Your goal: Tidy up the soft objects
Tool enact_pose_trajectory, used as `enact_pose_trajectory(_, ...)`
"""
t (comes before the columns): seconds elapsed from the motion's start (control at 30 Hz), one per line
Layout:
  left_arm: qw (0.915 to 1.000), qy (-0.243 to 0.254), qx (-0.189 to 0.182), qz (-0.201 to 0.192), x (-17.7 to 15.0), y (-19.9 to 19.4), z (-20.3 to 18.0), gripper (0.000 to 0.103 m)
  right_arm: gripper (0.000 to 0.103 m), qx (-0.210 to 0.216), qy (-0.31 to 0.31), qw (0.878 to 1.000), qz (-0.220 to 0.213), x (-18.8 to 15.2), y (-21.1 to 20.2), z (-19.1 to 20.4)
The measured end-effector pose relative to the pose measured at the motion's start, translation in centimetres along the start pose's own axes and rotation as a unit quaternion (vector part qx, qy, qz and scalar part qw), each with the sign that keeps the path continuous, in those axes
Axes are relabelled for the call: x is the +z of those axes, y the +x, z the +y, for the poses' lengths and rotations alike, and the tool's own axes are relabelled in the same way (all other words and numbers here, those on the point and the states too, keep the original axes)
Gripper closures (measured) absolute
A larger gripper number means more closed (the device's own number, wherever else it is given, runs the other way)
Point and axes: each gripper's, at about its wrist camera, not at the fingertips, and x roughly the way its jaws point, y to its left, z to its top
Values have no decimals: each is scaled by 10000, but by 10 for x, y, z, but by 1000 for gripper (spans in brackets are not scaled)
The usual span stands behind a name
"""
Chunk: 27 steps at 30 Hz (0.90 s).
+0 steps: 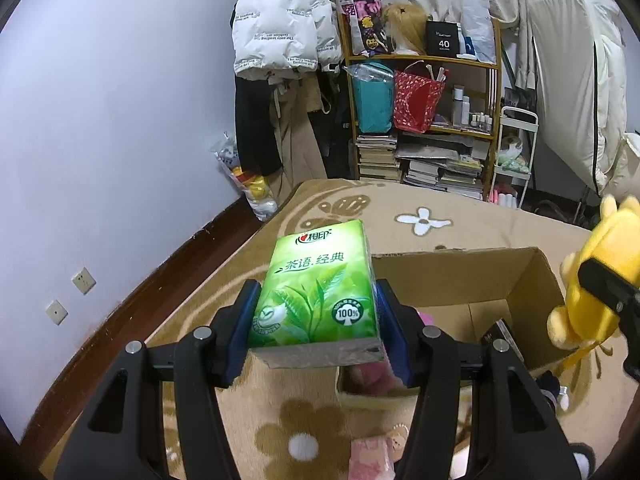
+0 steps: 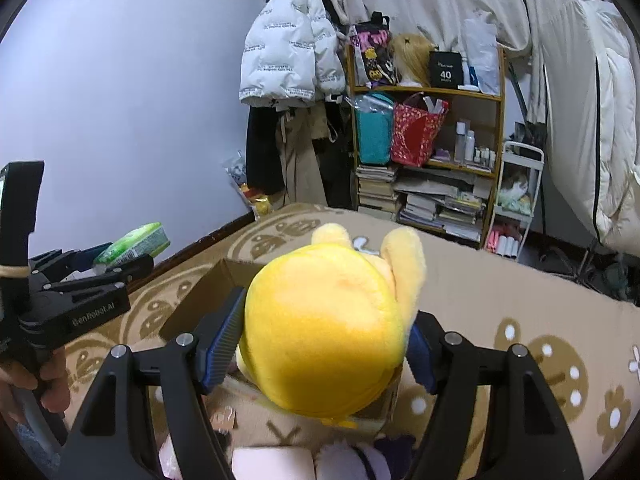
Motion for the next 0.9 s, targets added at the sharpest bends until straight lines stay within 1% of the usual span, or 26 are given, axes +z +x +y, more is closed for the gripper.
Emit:
enact_pose_trajectory(0.17,9999,53,-89,-37,0,9,-7,47,27,42,-12,9998,-182,17,10,-1)
enact_pose_trajectory(0.23,9999,98,-136,-45,-1,12,-11,47,27,15,-111,9998,-188,21,17,1)
enact_pose_trajectory(0.4,9997,117,-219,-27,-2,19,-20,47,26,32,-107,9999,29,15,35,0)
enact_pose_trajectory(0.53,9995,55,-296,139,-7,29,-21,47,24,56,-41,9994,328,0,50,-4)
enact_pose_trajectory(0.7,9991,-52,-317,287,-11,34,-17,46,22,34,-20,9981,614,-14,57,-7)
enact_pose_trajectory(0.77,9990,-39,-291,341,-14,35,-17,45,22,-10,-30,9973,733,-18,59,-8)
enact_pose_trajectory(0.83,9988,-40,-280,389,-18,37,-16,36,21,-38,-52,9967,814,-19,60,-9)
enact_pose_trajectory(0.9,9988,-10,-255,424,-20,38,-17,36,21,-43,-34,9963,856,-21,60,-10)
